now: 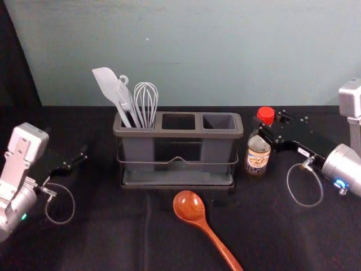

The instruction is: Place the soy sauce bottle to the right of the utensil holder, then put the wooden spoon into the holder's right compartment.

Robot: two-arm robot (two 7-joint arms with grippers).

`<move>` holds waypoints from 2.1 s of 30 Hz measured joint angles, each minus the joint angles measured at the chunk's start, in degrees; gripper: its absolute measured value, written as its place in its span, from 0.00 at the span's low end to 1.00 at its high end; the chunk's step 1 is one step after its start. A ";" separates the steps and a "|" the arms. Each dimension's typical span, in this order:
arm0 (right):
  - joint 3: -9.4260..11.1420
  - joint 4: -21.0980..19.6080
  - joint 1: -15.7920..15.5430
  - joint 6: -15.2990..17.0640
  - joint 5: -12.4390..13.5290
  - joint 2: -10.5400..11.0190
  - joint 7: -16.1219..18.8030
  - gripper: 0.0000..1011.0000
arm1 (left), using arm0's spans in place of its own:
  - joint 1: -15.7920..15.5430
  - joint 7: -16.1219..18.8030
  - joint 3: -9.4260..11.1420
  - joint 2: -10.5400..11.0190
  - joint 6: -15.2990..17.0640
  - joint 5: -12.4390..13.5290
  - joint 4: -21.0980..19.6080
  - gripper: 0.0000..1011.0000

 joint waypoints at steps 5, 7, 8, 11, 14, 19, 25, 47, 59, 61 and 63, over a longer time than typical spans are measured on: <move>-0.08 0.06 0.13 0.00 -0.03 -0.18 -0.01 0.38 | 0.00 0.00 0.00 0.00 0.00 0.00 0.00 1.00; -0.13 0.09 0.20 0.01 -0.04 -0.25 -0.02 0.38 | 0.00 0.00 0.00 0.00 0.00 0.00 0.00 1.00; -0.14 0.11 0.23 0.03 -0.04 -0.26 -0.01 0.38 | 0.00 0.00 0.00 0.00 0.00 0.00 0.00 1.00; -0.21 0.20 0.37 0.11 -0.06 -0.37 -0.03 0.38 | -0.01 0.00 0.00 0.00 0.00 0.01 0.00 1.00; -0.26 0.38 0.54 0.18 -0.05 -0.49 -0.03 0.38 | 0.00 0.00 0.00 0.00 0.00 0.00 0.00 1.00; -0.29 0.50 0.70 0.70 0.02 -0.60 -0.16 0.38 | 0.00 0.00 0.00 0.00 0.00 0.00 0.00 1.00; -0.26 0.56 0.69 1.28 0.34 -0.65 -0.32 0.38 | 0.00 0.00 0.00 0.00 0.00 0.01 0.00 1.00; -0.29 1.53 0.57 2.04 0.95 -0.66 -0.69 0.38 | 0.00 0.00 0.00 0.00 0.00 0.00 0.00 1.00; -0.28 1.41 0.58 2.04 0.97 -0.63 -0.69 0.47 | 0.00 0.00 0.00 0.00 0.00 0.00 0.00 1.00; -0.28 1.40 0.58 2.04 0.97 -0.62 -0.68 0.50 | 0.00 0.00 0.00 0.00 0.00 0.01 0.00 1.00; -0.28 1.38 0.57 2.04 0.97 -0.61 -0.68 0.60 | 0.00 0.00 0.00 0.00 0.00 0.00 0.00 1.00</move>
